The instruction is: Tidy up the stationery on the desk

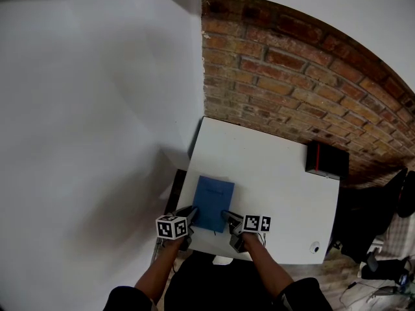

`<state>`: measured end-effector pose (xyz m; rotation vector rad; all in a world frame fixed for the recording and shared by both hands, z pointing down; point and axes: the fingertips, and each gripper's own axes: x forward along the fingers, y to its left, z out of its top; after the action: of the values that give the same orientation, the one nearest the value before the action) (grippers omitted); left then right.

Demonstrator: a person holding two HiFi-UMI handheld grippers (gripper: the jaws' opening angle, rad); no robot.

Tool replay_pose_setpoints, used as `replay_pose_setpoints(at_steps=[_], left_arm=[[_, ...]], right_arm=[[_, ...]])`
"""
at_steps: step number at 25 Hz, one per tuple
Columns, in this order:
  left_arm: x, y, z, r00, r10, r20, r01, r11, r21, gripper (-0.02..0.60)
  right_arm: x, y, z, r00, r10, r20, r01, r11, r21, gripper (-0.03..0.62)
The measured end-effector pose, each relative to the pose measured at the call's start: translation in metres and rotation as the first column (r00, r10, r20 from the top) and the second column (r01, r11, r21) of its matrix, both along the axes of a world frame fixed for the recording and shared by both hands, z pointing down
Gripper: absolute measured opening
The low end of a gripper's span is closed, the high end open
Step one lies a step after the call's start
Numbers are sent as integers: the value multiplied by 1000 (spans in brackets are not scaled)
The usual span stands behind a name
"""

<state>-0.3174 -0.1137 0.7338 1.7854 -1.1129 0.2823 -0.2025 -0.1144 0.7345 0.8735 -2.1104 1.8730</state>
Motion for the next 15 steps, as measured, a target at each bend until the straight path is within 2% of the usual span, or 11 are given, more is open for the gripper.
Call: replay_pose_setpoints(at_steps=[6, 10, 15], left_arm=[[1, -4, 7, 1000, 13, 13, -13, 1000, -19, 74], [2, -6, 10, 998, 20, 58, -19, 1000, -21, 75], [4, -7, 17, 992, 37, 119, -31, 998, -51, 77]], right_arm=[[1, -1, 8, 1000, 13, -28, -13, 999, -29, 58], [2, 0, 11, 999, 21, -38, -23, 999, -41, 58], [2, 1, 21, 993, -11, -118, 6, 999, -38, 67]])
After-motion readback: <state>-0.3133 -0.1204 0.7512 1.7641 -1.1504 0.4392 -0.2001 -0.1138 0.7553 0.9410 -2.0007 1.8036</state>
